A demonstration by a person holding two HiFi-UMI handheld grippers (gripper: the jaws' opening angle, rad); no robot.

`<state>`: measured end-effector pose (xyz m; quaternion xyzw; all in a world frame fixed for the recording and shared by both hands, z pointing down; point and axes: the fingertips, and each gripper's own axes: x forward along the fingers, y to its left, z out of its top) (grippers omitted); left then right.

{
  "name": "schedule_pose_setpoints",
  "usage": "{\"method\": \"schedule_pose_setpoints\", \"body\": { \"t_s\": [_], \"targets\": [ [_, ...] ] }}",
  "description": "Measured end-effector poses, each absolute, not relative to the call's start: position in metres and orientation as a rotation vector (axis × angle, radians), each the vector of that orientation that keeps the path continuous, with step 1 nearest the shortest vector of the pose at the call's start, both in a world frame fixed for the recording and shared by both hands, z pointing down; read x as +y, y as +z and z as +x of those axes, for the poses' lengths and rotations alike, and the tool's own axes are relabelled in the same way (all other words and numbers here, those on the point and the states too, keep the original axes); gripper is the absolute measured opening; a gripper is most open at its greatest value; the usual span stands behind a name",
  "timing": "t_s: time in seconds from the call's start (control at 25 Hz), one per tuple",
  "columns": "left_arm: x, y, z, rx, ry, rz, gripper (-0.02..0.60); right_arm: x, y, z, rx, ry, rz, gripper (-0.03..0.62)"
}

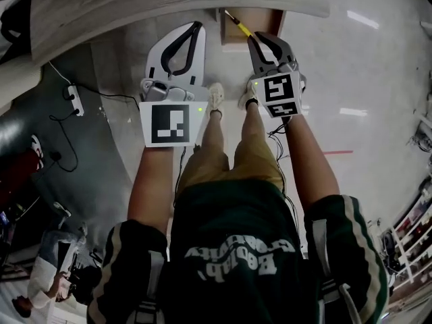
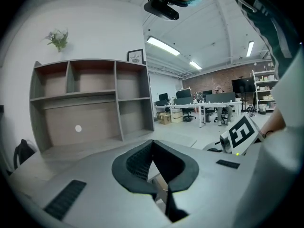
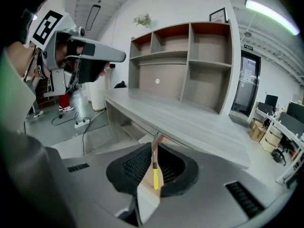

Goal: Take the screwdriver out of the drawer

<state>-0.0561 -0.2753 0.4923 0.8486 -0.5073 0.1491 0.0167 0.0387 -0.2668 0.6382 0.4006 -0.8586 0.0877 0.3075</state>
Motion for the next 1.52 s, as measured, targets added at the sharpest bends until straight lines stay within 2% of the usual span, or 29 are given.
{"method": "schedule_pose_setpoints", "body": {
  "t_s": [0.16,0.28,0.6,0.96,1.52],
  "targets": [
    [-0.278,0.516,-0.057,-1.572,0.468,2.602,0.018,-0.271,0.664,0.032,-2.265,0.191,0.99,0.046],
    [-0.277,0.528,-0.053,-1.559,0.47,2.608,0.018,-0.27,0.68,0.032,-2.254,0.189,0.965,0.097],
    [-0.278,0.555,-0.051,-1.55,0.469,2.576,0.017,-0.276,0.727,0.03,-2.216,0.174,0.95,0.103],
    [-0.281,0.57,-0.057,-1.586,0.411,2.522,0.018,-0.288,0.775,0.028,-2.146,0.221,0.95,0.141],
    [-0.278,0.596,-0.08,-1.615,0.415,2.458,0.018,-0.305,0.838,0.017,-2.026,0.236,0.924,0.141]
  ]
}}
